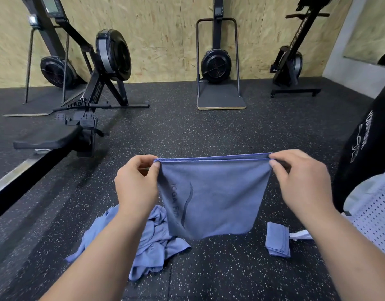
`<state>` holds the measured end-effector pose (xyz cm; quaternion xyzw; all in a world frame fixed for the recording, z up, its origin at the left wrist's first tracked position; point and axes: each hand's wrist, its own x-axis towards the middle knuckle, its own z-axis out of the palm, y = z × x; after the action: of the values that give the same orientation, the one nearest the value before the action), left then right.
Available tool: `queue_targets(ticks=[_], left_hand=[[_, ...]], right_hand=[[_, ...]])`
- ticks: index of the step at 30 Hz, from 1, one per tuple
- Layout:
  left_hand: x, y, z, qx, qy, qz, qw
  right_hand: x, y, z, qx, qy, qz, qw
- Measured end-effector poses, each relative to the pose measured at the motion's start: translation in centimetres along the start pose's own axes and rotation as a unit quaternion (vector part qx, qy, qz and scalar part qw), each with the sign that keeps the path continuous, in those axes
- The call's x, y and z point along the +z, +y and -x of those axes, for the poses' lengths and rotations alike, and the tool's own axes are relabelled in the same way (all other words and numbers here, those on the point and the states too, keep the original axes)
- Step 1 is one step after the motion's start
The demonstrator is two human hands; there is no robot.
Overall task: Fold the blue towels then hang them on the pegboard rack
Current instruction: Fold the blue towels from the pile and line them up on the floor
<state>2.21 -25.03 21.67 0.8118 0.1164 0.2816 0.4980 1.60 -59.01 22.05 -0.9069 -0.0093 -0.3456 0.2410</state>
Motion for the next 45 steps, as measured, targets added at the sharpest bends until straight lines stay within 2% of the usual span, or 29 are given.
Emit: queue_targets(ticks=[3,7,10,12,14,18,21,23,26,29,34,38,42,45], left_hand=[[0.0,-0.2,-0.1,-0.003,-0.003,0.004,1.0],[0.2,-0.5,-0.2,-0.006,-0.012,0.013,1.0],[0.4,-0.8,-0.2,-0.006,-0.021,0.018,1.0],[0.4,-1.0,-0.4,0.0,-0.016,-0.001,1.0],[0.3,-1.0,-0.6,0.004,-0.012,-0.013,1.0],[0.1,-0.9,-0.9,0.004,-0.011,-0.009,1.0],[0.5,-0.5,-0.9,-0.062,-0.033,0.112,0.991],[0.8,-0.1,-0.7,-0.147,-0.072,0.21,0.964],[1.4,-0.4,-0.2,-0.224,-0.107,0.214,0.945],[2.0,-0.8,0.3,-0.261,-0.096,0.189,0.942],[3.1,0.2,1.7,-0.276,-0.13,0.221,0.926],[3.9,2.4,4.1,-0.242,-0.163,0.221,0.931],[4.6,3.5,5.7,-0.213,-0.193,0.227,0.931],[4.8,3.7,6.2,-0.173,-0.199,0.198,0.944]], right_hand=[[-0.5,-0.6,0.0,0.015,0.027,-0.037,0.999],[-0.3,-0.7,-0.4,0.062,0.014,-0.064,0.996],[-0.1,-0.6,-0.4,0.034,0.009,-0.027,0.999],[-0.1,-0.5,-0.4,0.046,-0.001,-0.041,0.998],[-0.2,-0.8,-0.7,0.113,-0.026,-0.127,0.985],[-0.4,-1.4,-1.0,0.227,-0.028,-0.327,0.917],[-0.2,-1.5,-0.9,0.281,0.014,-0.369,0.886],[0.3,-1.1,-0.8,0.308,0.032,-0.362,0.879],[1.2,-0.5,-0.2,0.335,0.018,-0.302,0.892],[1.5,-0.7,0.1,0.342,-0.017,-0.255,0.904],[2.1,-2.5,0.6,0.345,-0.039,-0.288,0.892],[2.7,-5.0,1.4,0.329,-0.095,-0.356,0.869],[3.3,-7.5,2.6,0.294,-0.138,-0.387,0.863],[3.6,-8.5,3.2,0.247,-0.149,-0.36,0.887]])
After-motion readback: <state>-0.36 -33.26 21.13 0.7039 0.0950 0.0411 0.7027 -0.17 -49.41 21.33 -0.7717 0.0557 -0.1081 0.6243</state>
